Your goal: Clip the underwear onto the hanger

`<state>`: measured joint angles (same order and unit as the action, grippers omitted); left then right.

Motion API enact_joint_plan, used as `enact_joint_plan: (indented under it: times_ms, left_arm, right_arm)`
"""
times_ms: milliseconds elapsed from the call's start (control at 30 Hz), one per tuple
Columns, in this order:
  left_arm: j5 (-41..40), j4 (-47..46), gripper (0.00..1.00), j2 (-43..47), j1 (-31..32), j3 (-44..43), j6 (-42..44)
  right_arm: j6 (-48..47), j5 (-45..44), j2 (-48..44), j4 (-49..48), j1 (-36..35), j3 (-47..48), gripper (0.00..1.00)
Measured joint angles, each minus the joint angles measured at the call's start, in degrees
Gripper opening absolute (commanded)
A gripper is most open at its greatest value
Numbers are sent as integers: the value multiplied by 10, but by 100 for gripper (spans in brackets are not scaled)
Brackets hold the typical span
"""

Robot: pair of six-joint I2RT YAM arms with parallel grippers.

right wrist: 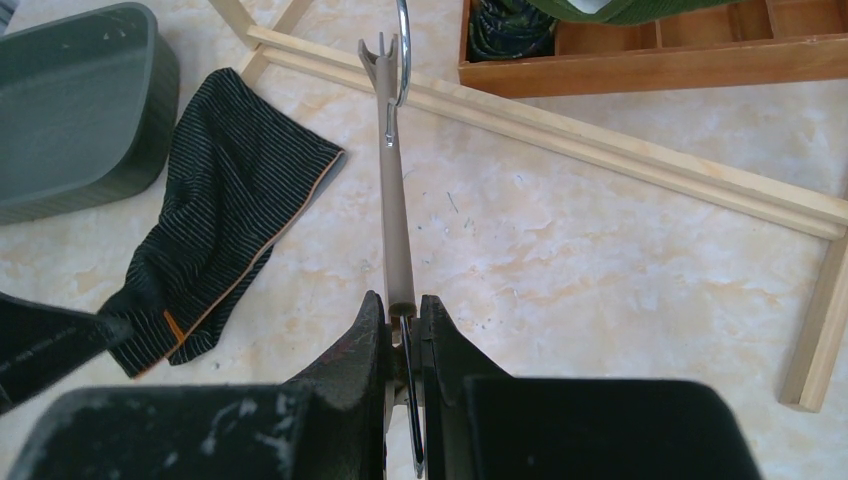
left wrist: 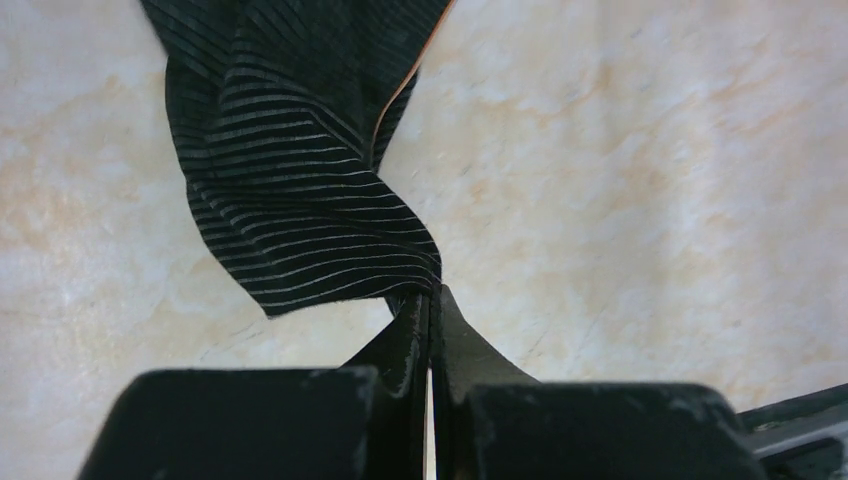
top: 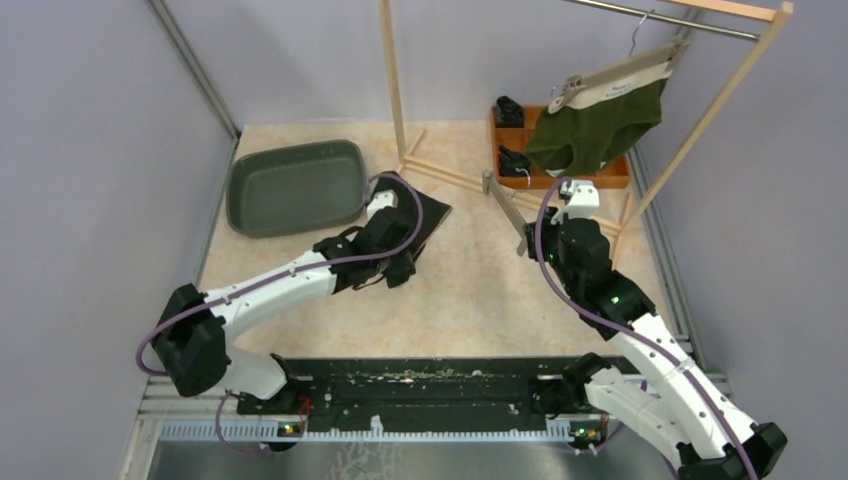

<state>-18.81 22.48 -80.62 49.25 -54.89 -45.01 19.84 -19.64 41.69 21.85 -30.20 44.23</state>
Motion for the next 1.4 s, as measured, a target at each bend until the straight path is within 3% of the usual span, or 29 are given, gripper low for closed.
enact_joint_plan:
  times_ms: [200, 300, 467, 667, 767, 867, 967, 1000, 1167, 1400]
  left_arm:
    - [-56, -35, 0, 6, 1, -94, 0]
    - [-79, -89, 0, 48, 0, -87, -1]
    - [-46, -182, 0, 113, 3, 39, -59]
    - [14, -223, 0, 41, 38, 198, -137]
    - [30, -228, 2, 33, 49, 214, -157]
    - [40, -240, 12, 33, 51, 202, -163]
    - [41, -228, 49, 31, 51, 173, -156]
    - [40, -217, 57, 31, 51, 158, -151]
    - [2, -156, 65, 31, 51, 80, -123]
    - [-69, -80, 68, 27, 51, 8, -67]
  right_arm:
    - [0, 0, 1, 0, 0, 0, 0]
    - [0, 0, 1, 0, 0, 0, 0]
    - [4, 0, 1, -10, 0, -12, 0]
    - [4, 3, 7, -16, 0, -16, 0]
    - [8, 3, 7, -22, 0, -21, 0]
    - [9, 2, 7, -21, 0, -26, 0]
    - [10, 2, 7, -21, 0, -26, 0]
    - [10, 3, 7, -22, 0, -26, 0]
    - [10, 3, 7, -22, 0, -26, 0]
    - [13, 3, 7, -22, 0, -26, 0]
